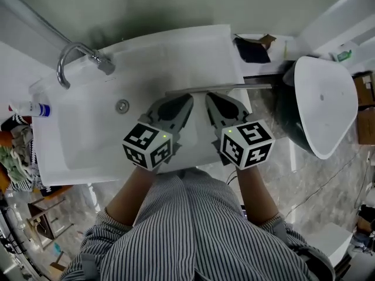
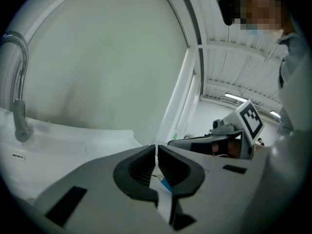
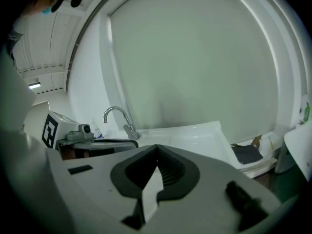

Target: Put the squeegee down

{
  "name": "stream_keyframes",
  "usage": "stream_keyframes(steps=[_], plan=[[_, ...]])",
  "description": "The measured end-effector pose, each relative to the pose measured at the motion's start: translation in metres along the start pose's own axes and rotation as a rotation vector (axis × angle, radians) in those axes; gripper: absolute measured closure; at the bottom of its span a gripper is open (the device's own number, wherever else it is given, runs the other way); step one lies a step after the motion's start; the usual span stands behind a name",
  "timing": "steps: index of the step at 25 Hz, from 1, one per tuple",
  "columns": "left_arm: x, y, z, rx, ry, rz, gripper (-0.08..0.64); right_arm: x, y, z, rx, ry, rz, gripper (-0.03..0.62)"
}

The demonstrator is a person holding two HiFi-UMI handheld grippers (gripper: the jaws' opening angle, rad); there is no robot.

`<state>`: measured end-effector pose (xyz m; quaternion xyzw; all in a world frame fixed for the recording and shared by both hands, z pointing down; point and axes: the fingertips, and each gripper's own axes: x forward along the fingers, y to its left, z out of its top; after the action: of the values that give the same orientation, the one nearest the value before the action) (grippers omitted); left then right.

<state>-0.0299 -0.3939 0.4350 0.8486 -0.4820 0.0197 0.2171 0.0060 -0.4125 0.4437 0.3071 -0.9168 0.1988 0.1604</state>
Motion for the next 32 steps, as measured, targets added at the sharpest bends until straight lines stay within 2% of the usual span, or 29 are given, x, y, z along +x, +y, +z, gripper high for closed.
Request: stream_keyframes(steps=[10, 20, 25, 28, 32], plan=[[-0.025, -0.014, 0.02, 0.07, -0.01, -0.043, 0.535, -0.027, 0.022, 0.037, -0.011, -0.138, -0.073, 0.577], [-0.031, -0.025, 0.028, 0.044, -0.051, -0.063, 0.535, -0.055, 0.025, 0.049, -0.04, -0.215, -0.166, 0.577], [-0.033, -0.032, 0.029, 0.063, -0.052, -0.075, 0.535, -0.067, 0.019, 0.049, 0.02, -0.282, -0.199, 0.577], [-0.033, -0.038, 0.026, 0.081, -0.04, -0.084, 0.535, -0.066, 0.018, 0.043, 0.068, -0.283, -0.188, 0.577], [-0.034, -0.044, 0.022, 0.091, -0.03, -0.1, 0.535, -0.063, 0.023, 0.037, 0.082, -0.277, -0.187, 0.577]])
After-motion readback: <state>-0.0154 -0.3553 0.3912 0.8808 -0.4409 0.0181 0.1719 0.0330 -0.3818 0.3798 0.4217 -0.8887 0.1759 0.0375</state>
